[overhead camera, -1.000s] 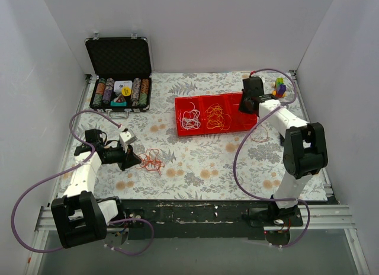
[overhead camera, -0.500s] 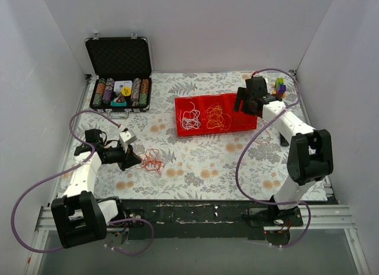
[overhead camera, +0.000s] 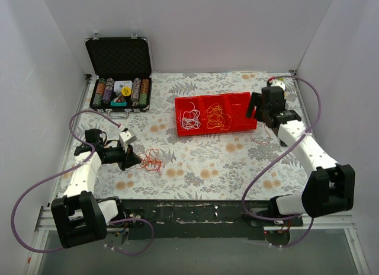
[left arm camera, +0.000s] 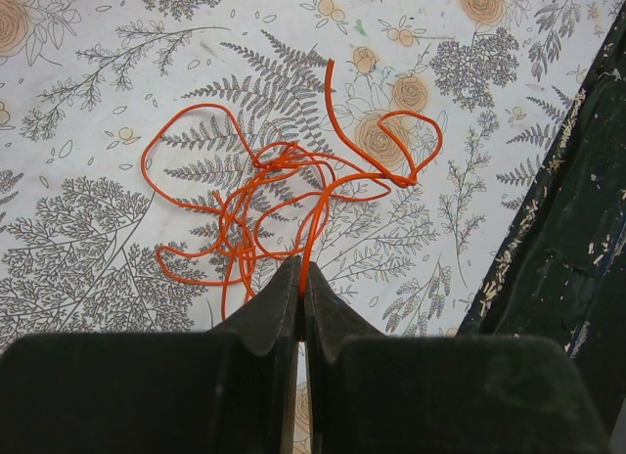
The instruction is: Untangle the cables
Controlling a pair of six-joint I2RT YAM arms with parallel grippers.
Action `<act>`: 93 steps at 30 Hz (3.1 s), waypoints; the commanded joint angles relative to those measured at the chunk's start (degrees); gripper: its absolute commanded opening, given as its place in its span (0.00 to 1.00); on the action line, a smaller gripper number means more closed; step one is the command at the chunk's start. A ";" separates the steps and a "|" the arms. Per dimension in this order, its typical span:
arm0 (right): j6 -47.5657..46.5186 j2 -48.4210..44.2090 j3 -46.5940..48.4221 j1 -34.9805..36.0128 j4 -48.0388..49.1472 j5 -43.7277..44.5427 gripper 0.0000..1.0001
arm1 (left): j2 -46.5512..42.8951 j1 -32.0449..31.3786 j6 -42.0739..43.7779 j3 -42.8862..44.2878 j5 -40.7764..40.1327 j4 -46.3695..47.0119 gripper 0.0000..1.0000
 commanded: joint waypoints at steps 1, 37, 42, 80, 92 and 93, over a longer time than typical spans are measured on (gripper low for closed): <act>5.77 -6.48 -12.40 -0.13 0.44 0.09 0.84 | -0.86 -0.34 0.37 1.61 1.87 0.06 0.00; 2.36 11.70 -19.98 0.31 18.29 0.61 0.38 | 1.07 -0.25 0.98 2.85 0.55 -1.17 0.00; 2.09 10.04 -21.48 0.31 19.25 0.79 0.17 | 1.07 -0.34 1.16 2.32 0.55 -0.82 0.00; -2.13 14.24 22.72 4.88 11.26 -2.82 0.01 | -0.07 -0.34 1.95 1.88 0.20 -1.52 0.00; 1.12 15.58 12.64 4.79 20.22 -3.69 0.01 | -0.16 -0.34 2.92 1.44 -0.77 -1.88 0.00; 2.52 15.14 11.23 4.79 20.31 -3.96 0.01 | -0.07 -0.25 2.74 1.44 -0.68 -1.79 0.00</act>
